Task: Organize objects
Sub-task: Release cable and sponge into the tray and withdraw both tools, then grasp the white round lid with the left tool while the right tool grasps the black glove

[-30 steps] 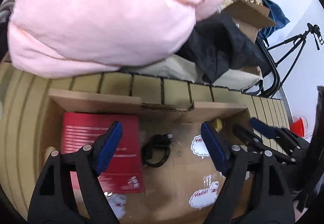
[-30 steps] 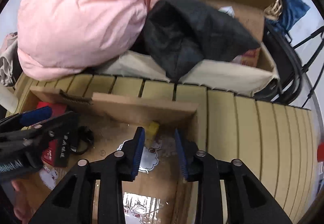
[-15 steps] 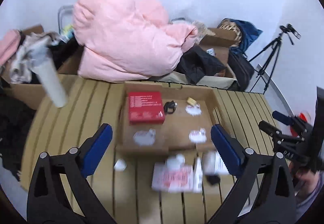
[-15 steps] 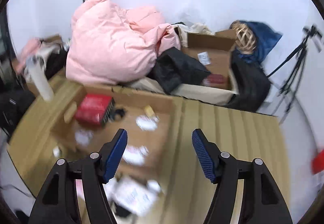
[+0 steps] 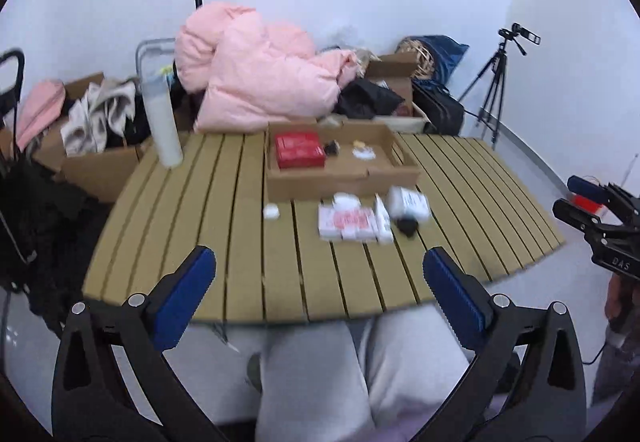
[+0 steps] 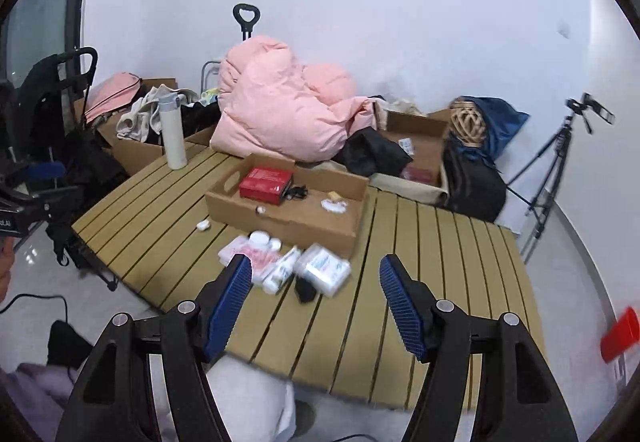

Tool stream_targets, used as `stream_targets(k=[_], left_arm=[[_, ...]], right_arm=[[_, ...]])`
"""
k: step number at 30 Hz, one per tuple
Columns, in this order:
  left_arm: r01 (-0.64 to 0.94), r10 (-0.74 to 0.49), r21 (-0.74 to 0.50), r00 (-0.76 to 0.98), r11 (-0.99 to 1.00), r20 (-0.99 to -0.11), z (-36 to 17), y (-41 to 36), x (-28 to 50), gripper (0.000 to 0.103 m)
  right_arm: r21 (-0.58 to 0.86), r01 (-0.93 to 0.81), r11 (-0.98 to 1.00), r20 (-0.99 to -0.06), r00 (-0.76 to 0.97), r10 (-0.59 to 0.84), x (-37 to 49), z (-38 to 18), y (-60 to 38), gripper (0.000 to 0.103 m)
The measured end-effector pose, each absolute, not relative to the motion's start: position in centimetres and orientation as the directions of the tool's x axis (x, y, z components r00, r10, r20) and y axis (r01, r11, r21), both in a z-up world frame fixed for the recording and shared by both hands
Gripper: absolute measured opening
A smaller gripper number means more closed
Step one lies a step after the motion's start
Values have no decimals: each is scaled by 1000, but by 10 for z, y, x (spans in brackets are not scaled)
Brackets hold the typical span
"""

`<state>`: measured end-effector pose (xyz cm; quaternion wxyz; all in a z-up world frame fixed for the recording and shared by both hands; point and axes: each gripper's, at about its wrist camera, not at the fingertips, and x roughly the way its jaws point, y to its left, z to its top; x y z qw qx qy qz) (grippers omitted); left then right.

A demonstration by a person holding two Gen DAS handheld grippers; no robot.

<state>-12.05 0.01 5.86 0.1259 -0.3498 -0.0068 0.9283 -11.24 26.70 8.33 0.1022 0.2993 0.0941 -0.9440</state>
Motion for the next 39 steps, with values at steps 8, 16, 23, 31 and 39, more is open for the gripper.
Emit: stream_targets(k=[8, 16, 23, 31, 39], left_arm=[[-184, 192, -79, -749, -980, -634, 54, -38, -91, 103], [-179, 220, -129, -733, -975, -643, 3, -57, -121, 103], [-172, 198, -111, -662, -979, -723, -63, -39, -215, 94], [-171, 212, -134, -614, -976, -760, -116, -31, -335, 60], [-193, 213, -123, -569, -974, -794, -155, -13, -379, 31]], right_arm=[[-129, 247, -960, -625, -772, -115, -71, 39, 235, 82], [-84, 314, -946, -728, -667, -157, -95, -13, 224, 83], [-39, 254, -967, -798, -590, -123, -156, -67, 227, 83], [48, 134, -990, -776, -619, -122, -248, -108, 245, 76], [78, 81, -994, -820, -562, -110, -299, -141, 248, 66]])
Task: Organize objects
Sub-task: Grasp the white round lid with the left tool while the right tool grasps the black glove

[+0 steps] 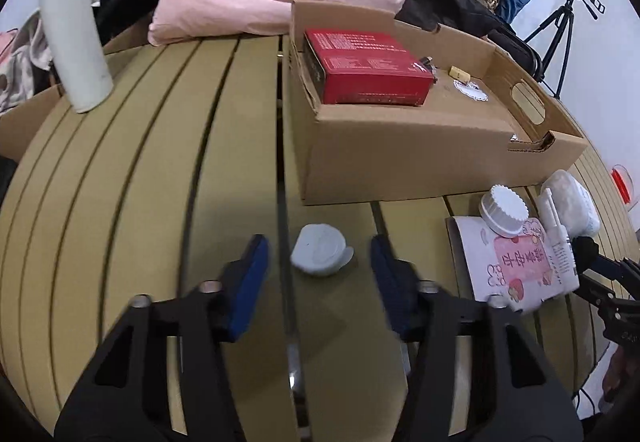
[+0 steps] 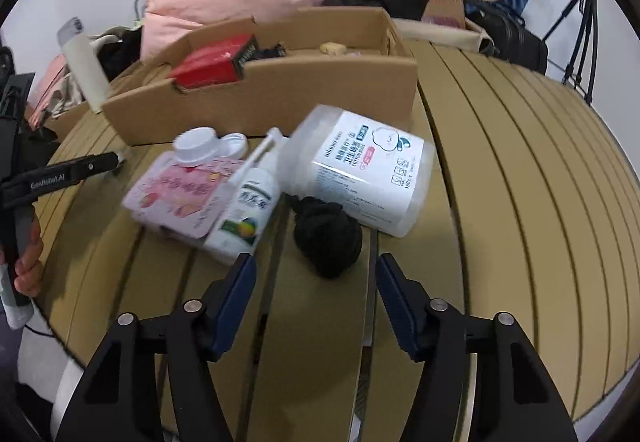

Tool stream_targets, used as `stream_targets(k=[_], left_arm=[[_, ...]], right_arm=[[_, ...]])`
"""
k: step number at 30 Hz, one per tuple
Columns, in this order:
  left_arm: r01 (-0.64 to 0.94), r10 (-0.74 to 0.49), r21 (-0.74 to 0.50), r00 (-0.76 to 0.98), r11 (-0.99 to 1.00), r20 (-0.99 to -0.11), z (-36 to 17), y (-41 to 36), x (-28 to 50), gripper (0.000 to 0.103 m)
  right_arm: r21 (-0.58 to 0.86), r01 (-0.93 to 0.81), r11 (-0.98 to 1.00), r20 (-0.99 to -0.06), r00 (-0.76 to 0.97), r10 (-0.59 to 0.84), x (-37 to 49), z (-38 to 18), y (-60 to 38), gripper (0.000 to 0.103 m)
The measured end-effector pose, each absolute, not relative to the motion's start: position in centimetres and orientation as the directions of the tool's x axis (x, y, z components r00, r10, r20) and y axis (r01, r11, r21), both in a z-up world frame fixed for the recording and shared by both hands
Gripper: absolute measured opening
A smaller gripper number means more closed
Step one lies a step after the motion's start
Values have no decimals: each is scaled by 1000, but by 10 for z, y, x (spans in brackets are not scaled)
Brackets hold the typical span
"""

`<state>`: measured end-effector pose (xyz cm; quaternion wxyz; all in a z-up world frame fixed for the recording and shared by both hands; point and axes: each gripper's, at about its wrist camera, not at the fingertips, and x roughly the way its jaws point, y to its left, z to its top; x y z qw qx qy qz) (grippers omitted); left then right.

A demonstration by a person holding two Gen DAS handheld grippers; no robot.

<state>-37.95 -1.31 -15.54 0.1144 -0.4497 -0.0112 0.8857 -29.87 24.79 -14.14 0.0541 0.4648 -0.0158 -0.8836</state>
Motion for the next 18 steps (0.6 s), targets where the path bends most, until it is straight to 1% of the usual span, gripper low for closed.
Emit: stream_targets(k=[1, 5, 6, 7, 8, 10, 14, 15, 18], left_arm=[[-181, 198, -112, -576, -977, -793, -157, -13, -380, 25], [-157, 202, -134, -594, -978, -778, -157, -15, -377, 25], [-149, 201, -139, -593, -979, -779, -157, -16, -374, 25], [-139, 203, -149, -596, -979, -777, -154, -16, -369, 25], [-134, 208, -159, -601, -978, -772, -151, -17, -365, 25], [-129, 224, -185, -628, -974, -746, -134, -18, -344, 25], [-108, 244, -232, -664, -967, -707, -99, -24, -296, 25], [-107, 255, -250, -678, -962, -689, -87, -26, -274, 25], [-137, 272, -252, -715, -958, -644, -61, -27, -224, 25]], right_arm=[[77, 71, -995, -820, -562, -104, -301, -143, 250, 65], [67, 65, -996, -823, -561, -92, -309, -147, 252, 64], [69, 67, -995, -823, -561, -95, -312, -147, 251, 62], [59, 67, -996, -820, -566, -87, -314, -147, 250, 48], [47, 68, -997, -816, -573, -78, -315, -146, 249, 37], [41, 75, -996, -823, -563, -76, -315, -144, 249, 37], [78, 103, -992, -812, -570, -123, -287, -129, 251, 37], [102, 113, -988, -806, -573, -149, -277, -123, 252, 37], [296, 175, -939, -766, -544, -343, -236, -104, 259, 37]])
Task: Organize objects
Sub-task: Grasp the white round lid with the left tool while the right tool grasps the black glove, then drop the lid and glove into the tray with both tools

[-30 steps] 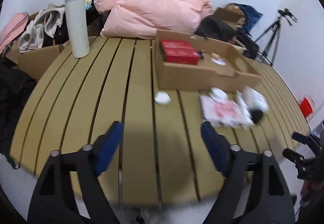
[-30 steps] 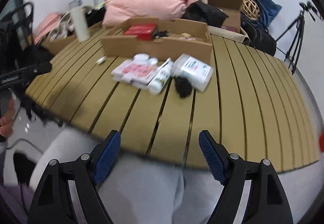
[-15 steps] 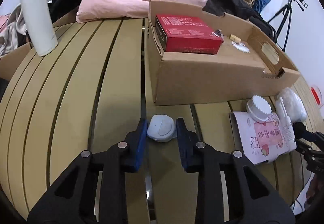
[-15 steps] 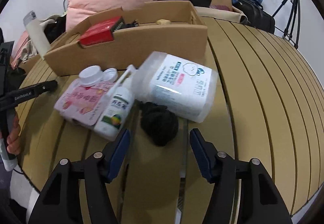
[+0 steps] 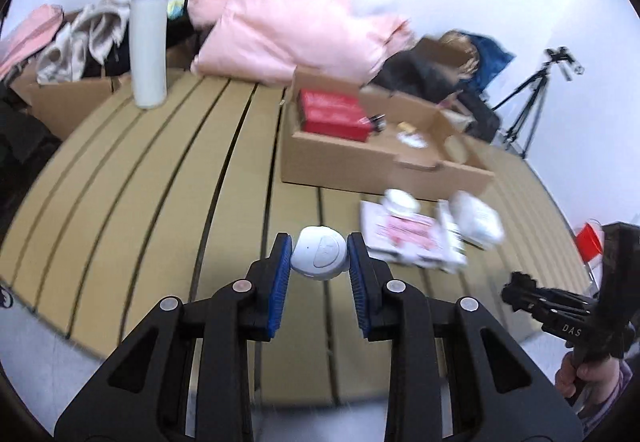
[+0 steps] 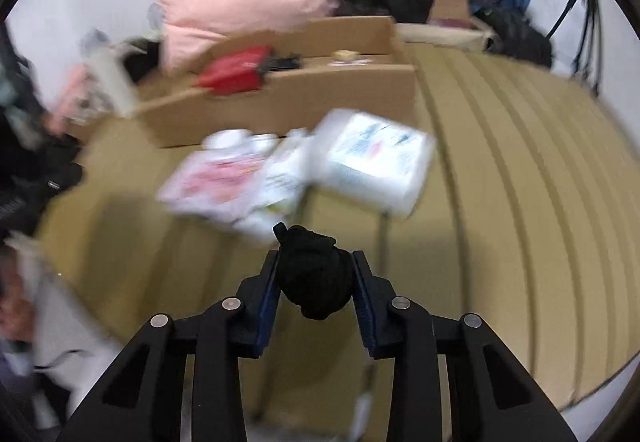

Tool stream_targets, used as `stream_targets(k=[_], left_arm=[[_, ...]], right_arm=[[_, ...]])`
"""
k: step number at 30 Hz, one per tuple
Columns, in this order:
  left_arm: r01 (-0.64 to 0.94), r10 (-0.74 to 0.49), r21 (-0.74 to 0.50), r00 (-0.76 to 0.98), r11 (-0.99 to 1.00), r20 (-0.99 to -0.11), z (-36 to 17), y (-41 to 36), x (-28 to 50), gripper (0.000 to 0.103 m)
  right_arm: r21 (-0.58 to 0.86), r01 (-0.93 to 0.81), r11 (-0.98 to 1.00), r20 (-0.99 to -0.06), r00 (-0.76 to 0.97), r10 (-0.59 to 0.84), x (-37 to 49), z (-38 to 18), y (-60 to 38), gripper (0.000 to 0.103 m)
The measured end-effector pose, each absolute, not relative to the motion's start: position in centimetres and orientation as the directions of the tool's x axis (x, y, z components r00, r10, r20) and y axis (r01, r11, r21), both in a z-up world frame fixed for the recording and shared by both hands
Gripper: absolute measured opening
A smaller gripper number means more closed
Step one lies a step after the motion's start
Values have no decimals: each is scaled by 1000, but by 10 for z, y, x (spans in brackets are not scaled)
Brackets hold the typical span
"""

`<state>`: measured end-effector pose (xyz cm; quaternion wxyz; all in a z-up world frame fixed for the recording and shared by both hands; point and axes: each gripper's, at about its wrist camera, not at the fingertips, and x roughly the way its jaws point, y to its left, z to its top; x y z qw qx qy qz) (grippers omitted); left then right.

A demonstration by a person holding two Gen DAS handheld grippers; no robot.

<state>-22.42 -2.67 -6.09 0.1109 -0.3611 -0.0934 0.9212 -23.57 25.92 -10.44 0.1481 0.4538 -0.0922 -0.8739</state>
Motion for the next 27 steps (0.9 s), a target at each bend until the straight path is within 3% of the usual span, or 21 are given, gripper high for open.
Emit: stream_targets(k=[5, 10, 15, 20, 27], left_arm=[[-171, 363, -340, -666, -925, -652, -33, -27, -182, 25], [-214, 482, -468, -653, -857, -584, 6, -32, -181, 25], [-303, 482, -386, -680, -871, -553, 43, -5, -231, 25], [-351, 525, -395, -647, -849, -553, 57, 33, -317, 25], [-307, 449, -331, -515, -892, -730, -22, 138, -487, 25]], right_arm=[[315, 249, -916, -732, -550, -402, -173, -76, 255, 37], [361, 314, -878, -642, -599, -479, -146, -32, 266, 37], [345, 346, -873, -565, -666, -487, -185, 25, 284, 37], [286, 310, -907, -607, -674, -421, -277, 45, 285, 37], [226, 148, -963, -781, -563, -270, -480, -13, 284, 37]])
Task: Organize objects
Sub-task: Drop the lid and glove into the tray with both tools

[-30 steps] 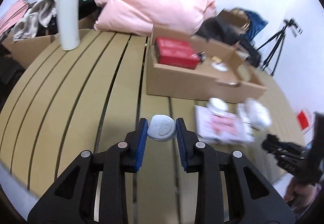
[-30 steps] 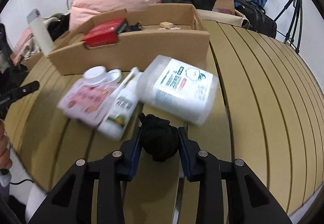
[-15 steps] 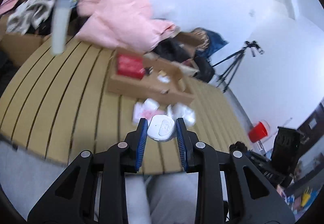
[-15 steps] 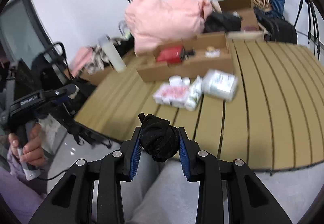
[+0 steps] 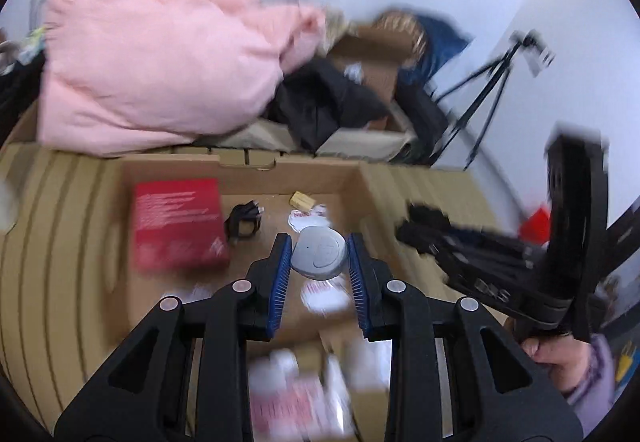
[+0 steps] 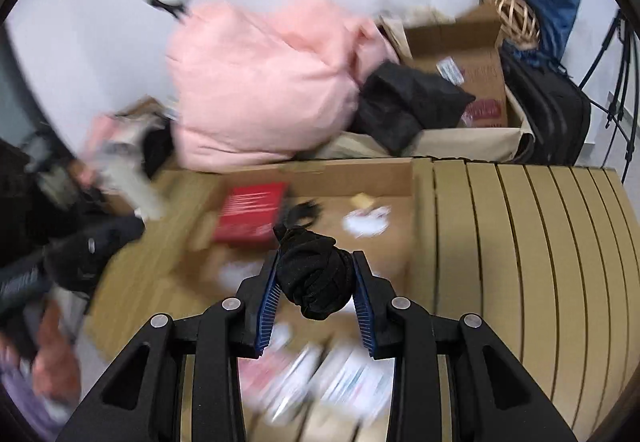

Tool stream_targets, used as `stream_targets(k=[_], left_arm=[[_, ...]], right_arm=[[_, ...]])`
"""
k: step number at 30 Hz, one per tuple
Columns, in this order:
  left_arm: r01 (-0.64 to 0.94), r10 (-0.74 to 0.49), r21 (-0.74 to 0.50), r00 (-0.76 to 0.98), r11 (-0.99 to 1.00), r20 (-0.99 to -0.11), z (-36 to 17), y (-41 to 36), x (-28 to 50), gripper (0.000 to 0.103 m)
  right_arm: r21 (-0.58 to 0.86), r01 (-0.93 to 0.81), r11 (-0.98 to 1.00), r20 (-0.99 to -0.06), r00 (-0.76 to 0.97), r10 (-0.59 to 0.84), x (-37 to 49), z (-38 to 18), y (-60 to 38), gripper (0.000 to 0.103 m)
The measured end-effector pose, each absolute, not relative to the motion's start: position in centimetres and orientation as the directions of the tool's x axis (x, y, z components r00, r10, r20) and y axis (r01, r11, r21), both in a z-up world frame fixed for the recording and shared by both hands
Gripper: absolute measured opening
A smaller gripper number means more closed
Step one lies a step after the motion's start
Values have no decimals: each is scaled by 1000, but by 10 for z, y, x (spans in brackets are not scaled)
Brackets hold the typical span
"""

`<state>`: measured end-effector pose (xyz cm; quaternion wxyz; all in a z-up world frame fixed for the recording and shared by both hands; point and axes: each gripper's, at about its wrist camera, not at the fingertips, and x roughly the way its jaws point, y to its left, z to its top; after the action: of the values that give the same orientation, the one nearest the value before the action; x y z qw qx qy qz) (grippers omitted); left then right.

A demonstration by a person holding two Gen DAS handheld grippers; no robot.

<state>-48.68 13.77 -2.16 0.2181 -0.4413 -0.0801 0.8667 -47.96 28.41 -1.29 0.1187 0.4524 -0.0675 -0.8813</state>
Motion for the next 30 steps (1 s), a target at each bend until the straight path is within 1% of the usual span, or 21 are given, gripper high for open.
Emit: stream_targets(k=[2, 5, 8, 10, 11, 12, 13, 14, 17, 20, 21, 22, 25, 27, 30], left_arm=[[-302, 432, -318, -485, -899, -761, -48, 160, -522, 25], [-286, 399, -293, -464, -912, -791, -77, 178, -560, 25], [-271, 393, -296, -462, -916, -795, -94, 178, -579, 36], [-253, 401, -315, -465, -915, -789, -97, 171, -581, 48], [-250, 410, -328, -470, -911, -781, -96, 166, -580, 49], [-254, 424, -340, -483, -905, -766, -92, 160, -577, 54], [-252, 418, -334, -491, -908, -765, -87, 156, -573, 57], [-250, 412, -329, -495, -911, -765, -81, 152, -569, 58], [-253, 395, -305, -536, -918, -746, -45, 130, -538, 58], [-266, 368, -256, -602, -929, -709, -4, 107, -494, 67], [-271, 350, -226, -636, -936, -688, 14, 95, -466, 70], [-272, 337, -206, -655, -940, -676, 25, 86, -448, 76], [-278, 299, -137, -713, -951, -634, 55, 59, -378, 84], [-281, 282, -102, -736, -954, -615, 66, 46, -336, 87], [-255, 234, -53, -760, -965, -606, 79, 28, -275, 88]], right_arm=[[204, 91, -975, -822, -524, -222, -527, -42, 287, 37], [154, 64, -986, -850, -499, -166, -564, -72, 283, 37], [129, 37, -991, -855, -501, -131, -581, -91, 286, 39], [154, 37, -987, -844, -515, -150, -585, -94, 290, 39], [163, 40, -986, -837, -523, -160, -586, -93, 292, 44], [166, 43, -985, -825, -541, -163, -585, -91, 294, 51], [180, 56, -982, -817, -548, -180, -585, -90, 293, 63], [190, 61, -980, -810, -554, -191, -584, -88, 293, 69], [204, 55, -977, -782, -591, -196, -568, -73, 293, 70], [225, 87, -970, -754, -615, -230, -537, -42, 295, 70], [224, 103, -969, -746, -622, -238, -523, -30, 296, 70], [223, 130, -966, -730, -635, -254, -500, -14, 298, 70], [206, 210, -956, -691, -661, -294, -433, 22, 301, 70], [183, 260, -948, -679, -664, -313, -389, 37, 301, 71], [128, 330, -935, -657, -678, -330, -316, 52, 299, 75]])
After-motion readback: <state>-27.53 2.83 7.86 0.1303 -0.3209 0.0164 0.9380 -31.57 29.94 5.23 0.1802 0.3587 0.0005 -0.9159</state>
